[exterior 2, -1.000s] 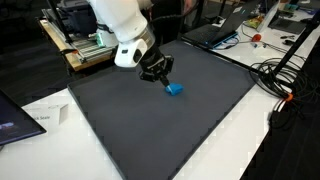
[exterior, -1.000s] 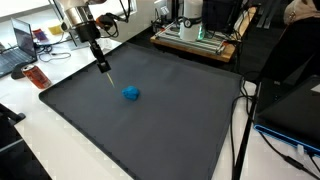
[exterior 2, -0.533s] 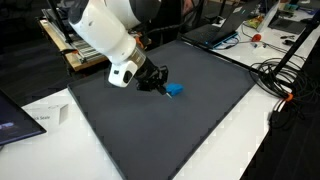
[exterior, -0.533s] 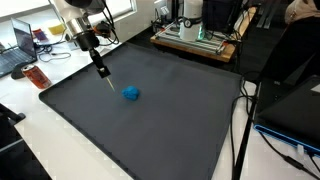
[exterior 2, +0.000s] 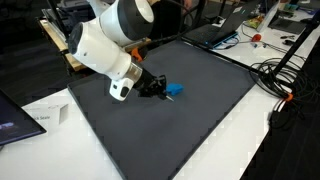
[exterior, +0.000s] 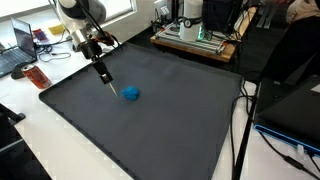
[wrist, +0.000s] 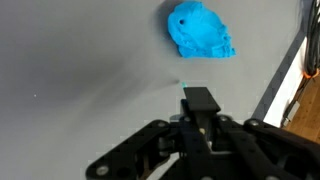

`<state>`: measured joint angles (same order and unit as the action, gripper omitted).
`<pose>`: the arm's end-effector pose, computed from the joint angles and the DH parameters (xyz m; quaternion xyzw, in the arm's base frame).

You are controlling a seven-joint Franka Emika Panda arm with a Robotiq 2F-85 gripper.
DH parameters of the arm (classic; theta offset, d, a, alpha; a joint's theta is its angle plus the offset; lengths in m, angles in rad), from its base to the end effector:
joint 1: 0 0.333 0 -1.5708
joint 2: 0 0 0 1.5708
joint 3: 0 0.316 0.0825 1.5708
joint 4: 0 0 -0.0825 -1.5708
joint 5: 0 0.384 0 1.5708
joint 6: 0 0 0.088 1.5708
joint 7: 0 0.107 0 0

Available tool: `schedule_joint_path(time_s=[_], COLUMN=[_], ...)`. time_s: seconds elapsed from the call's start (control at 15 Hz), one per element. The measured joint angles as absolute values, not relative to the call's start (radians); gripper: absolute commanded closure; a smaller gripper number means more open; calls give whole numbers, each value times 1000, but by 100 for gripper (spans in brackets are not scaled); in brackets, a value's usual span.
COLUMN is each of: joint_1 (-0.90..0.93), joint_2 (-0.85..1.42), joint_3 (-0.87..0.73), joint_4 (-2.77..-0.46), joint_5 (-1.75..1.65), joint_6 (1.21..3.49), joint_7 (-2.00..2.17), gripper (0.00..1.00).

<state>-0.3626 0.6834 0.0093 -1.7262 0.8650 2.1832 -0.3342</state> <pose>0.6222 -0.2000 0.1803 -0.8982 0.2874 -0.0096 0.3325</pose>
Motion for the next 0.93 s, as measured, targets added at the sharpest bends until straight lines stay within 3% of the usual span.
schedule_joint_path(time_s=[0.93], joint_1=[-379], joint_2=[749], joint_3=[-4], joint_4=[-1664], joint_5=[939], joint_6=[2063], joint_7=[-342], gripper=[97])
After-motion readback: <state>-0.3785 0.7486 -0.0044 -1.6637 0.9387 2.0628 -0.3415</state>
